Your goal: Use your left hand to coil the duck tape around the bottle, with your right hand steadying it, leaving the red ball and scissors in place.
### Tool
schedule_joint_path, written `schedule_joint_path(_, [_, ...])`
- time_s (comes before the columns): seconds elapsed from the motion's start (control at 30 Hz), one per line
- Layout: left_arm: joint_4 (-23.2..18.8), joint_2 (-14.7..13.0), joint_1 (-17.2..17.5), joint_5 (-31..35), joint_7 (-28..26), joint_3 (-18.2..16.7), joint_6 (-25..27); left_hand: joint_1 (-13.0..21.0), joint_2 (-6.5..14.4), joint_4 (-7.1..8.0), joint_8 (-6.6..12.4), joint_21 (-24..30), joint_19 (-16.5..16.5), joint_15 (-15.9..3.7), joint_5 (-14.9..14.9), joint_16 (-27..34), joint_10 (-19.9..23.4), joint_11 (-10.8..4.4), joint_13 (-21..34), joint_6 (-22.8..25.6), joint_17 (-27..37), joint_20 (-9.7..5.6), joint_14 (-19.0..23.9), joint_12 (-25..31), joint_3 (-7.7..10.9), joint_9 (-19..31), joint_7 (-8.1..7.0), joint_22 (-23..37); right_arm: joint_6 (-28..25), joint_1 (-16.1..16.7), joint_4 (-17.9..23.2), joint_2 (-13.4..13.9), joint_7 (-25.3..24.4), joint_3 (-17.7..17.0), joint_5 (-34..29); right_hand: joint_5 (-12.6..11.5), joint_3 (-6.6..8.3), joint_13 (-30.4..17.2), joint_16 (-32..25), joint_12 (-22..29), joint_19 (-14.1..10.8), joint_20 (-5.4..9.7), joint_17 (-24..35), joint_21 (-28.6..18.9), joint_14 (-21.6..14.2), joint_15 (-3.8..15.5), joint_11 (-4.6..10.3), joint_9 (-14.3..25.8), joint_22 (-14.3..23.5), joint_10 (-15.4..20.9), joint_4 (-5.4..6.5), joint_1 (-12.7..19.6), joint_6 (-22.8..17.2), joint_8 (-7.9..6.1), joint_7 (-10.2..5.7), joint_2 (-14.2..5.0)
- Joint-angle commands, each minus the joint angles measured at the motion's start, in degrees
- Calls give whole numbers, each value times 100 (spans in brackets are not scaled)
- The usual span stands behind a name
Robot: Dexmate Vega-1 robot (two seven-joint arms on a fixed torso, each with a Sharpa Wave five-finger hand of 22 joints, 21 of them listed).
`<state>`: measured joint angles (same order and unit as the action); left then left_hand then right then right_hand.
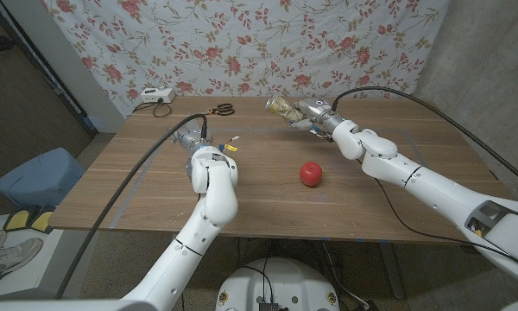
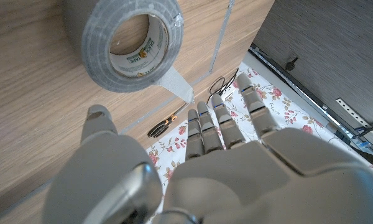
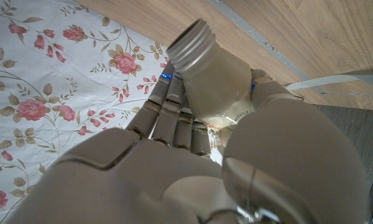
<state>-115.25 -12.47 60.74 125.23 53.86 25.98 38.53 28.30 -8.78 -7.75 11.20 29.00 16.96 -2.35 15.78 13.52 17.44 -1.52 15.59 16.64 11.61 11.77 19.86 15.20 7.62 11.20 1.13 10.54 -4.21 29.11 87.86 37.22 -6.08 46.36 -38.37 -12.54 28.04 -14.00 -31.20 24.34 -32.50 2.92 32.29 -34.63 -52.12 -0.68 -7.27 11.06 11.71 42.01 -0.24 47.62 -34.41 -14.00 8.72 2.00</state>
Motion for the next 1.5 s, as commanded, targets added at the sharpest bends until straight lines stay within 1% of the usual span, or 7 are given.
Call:
schedule_joint_path(0.03, [-369,139,178,218,353,-130,-521,37,47,21,20,-43,11,-15,61,-14,71,-1,18,35,14,37,10,24,2,4,50,21,22,69,135,51,-100,-53,70,-37,18,-8,-8,-16,29,552,20,-50,-843,1233,770,22,11,1805,28,-7,-2247,-25,-874,-1198])
schedule_joint_path(0.23, [-287,154,124,248,761,-87,-747,59,50,20,0,-59,12,-15,82,-35,19,-21,26,-35,17,38,-36,0,-15,4,68,24,93,91,151,94,-121,-90,110,-36,14,-18,-1,-24,36,561,27,-68,-850,1236,772,22,8,1814,24,1,-2245,-14,-877,-1194])
schedule_joint_path(0.67, [-8,290,39,415,1229,80,-720,134,73,17,45,-28,203,-30,137,3,132,-10,47,43,23,-37,84,44,-50,6,127,29,338,98,-19,141,-235,-147,220,-32,0,-36,26,-56,46,571,42,-120,-856,1234,768,24,3,1820,28,8,-2263,7,-871,-1194])
schedule_joint_path(0.97, [252,282,-88,357,1625,173,-770,164,109,23,34,-38,215,-33,154,2,137,-15,55,11,25,-40,90,46,-48,7,118,30,504,59,-141,143,-287,-162,266,-30,-13,-51,45,-78,68,576,54,-155,-861,1227,757,26,-1,1832,28,14,-2264,26,-862,-1188])
schedule_joint_path(1.13, [385,247,-143,325,1664,225,-701,184,141,28,38,-40,235,-47,164,4,160,-11,61,19,28,-65,102,55,-43,7,115,31,546,70,-114,183,-278,-195,294,-30,-16,-57,51,-87,71,577,63,-179,-871,1230,765,26,-3,1848,28,21,-2274,33,-866,-1193])
schedule_joint_path(1.3, [627,185,-211,258,1644,282,-617,238,261,49,64,-37,295,-85,176,27,231,-61,72,86,34,-80,170,84,-5,6,100,34,615,78,-111,195,-278,-237,363,-29,-21,-60,57,-97,71,579,69,-196,-876,1229,760,27,-5,1855,26,25,-2280,38,-867,-1190])
schedule_joint_path(1.5, [942,149,-312,83,1613,301,-446,365,583,93,102,-36,384,-125,161,58,354,-72,92,212,46,-122,266,126,127,5,114,39,631,76,-102,205,-281,-231,310,-27,-29,-73,67,-108,77,580,79,-224,-882,1225,747,28,-8,1868,28,28,-2289,47,-864,-1191])
